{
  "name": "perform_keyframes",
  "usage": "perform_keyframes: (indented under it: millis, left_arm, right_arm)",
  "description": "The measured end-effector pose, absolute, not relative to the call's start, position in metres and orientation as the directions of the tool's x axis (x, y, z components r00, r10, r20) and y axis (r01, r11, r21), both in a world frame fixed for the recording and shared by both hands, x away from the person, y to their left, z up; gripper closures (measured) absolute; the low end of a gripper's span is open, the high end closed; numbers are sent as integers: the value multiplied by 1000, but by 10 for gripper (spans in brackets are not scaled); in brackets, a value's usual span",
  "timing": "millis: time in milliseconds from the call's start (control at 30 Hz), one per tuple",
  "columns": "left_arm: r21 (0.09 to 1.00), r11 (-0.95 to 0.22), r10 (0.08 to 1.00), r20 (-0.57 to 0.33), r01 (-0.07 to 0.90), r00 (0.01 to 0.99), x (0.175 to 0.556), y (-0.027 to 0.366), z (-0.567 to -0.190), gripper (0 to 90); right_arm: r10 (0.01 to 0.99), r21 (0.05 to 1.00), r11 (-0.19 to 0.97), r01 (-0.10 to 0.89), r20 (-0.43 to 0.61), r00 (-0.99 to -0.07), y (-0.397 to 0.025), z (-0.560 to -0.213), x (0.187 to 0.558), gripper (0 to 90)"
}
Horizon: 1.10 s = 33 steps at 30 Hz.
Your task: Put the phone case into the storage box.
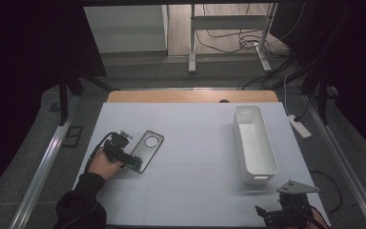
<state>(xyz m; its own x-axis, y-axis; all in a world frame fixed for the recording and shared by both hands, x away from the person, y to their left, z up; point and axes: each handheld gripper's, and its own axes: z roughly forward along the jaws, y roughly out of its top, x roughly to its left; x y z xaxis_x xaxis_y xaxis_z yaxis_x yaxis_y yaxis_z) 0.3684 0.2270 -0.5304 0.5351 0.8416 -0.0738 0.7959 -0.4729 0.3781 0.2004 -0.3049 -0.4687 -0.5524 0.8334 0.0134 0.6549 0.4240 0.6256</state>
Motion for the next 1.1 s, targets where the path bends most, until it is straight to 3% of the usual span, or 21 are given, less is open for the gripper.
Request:
perform_keyframes:
  millis: [300,400,700,733,833,867,900,1000,1100]
  left_arm:
    - [367,-475,844,-70,800,532,368,225,-529,4]
    - [375,-473,842,-74,797,534,367,225,-527,56]
    - [392,-457,844,-92,798,529,364,229,-519,482]
    - [392,-459,842,-96,797,531,364,229,-518,482]
    - [393,-454,839,-113,800,532,364,229,-517,659]
    - [392,-454,834,-128,800,536,365,229,-517,659]
    - [391,-451,835,-132,802,534,365,229,-517,739]
    - [385,-437,852,-110,813,511,365,230,-516,846]
    - [389,-426,855,-123,817,504,365,231,-516,860]
  right_arm:
    - [833,624,426,655,12,-553,-305,-469,200,0]
    - [833,624,427,655,12,-554,-305,-469,200,0]
    - [831,620,431,655,10,-556,-304,-469,200,0]
    - [831,620,432,655,10,-557,-304,-469,200,0]
    - [830,619,433,655,9,-558,-304,-469,200,0]
    - [829,619,434,655,9,-559,-304,-469,200,0]
    - [828,616,437,655,10,-561,-303,-469,201,0]
    - [828,616,437,656,10,-561,-303,-469,201,0]
    - [828,616,437,656,10,-561,-303,-469,201,0]
